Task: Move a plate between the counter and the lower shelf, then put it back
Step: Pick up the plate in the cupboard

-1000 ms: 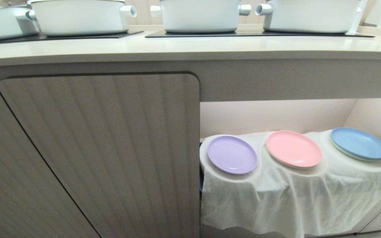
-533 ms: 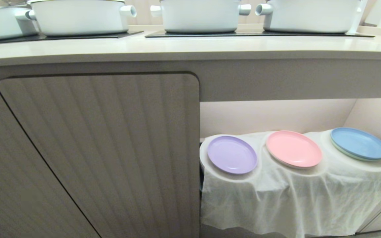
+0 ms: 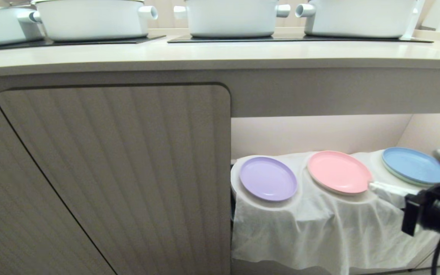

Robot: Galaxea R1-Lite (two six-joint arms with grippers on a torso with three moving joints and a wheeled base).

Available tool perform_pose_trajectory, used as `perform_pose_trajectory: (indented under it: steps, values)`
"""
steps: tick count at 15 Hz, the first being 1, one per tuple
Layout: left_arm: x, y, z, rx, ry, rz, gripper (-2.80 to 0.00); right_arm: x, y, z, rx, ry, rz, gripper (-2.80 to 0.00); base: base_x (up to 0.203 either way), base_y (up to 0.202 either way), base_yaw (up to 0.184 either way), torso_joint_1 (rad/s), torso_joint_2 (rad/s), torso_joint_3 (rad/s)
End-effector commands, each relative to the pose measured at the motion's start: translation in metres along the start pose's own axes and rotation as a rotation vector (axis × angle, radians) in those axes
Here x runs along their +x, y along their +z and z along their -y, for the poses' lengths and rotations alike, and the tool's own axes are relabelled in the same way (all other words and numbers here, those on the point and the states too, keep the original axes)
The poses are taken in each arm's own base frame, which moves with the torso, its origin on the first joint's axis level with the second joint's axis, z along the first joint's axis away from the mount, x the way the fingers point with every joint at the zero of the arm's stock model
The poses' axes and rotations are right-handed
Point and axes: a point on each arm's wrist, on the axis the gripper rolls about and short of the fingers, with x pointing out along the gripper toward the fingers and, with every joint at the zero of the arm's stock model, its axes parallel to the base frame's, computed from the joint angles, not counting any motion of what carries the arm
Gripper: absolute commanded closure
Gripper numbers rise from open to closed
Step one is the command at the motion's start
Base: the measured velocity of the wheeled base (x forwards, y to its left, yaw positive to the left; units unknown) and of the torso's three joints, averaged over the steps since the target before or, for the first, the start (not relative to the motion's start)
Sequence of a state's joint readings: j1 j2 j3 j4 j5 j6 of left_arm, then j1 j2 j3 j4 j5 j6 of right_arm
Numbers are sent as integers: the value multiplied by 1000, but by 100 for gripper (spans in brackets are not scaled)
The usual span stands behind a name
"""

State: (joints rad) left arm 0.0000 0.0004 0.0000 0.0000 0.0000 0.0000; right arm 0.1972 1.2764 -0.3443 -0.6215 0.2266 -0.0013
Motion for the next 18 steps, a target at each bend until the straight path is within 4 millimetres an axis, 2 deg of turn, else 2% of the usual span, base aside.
perform_pose_trajectory:
  steps: [1,3,5,8,13,18]
  values:
    - [0,0,0,0,0,0,0,51,-23,6,19,30,-117,0,0,0,0,0,0,0]
    - [0,0,0,0,0,0,0,76,-36,4,10,92,-114,0,0,0,0,0,0,0]
    - [0,0,0,0,0,0,0,88,-47,1,15,188,-138,0,0,0,0,0,0,0]
    - [0,0,0,0,0,0,0,107,-62,3,43,210,-209,0,0,0,0,0,0,0]
    - [0,0,0,0,0,0,0,159,-49,11,177,199,-191,0,0,0,0,0,0,0]
    - [0,0,0,0,0,0,0,186,-50,21,229,172,-302,0,0,0,0,0,0,0]
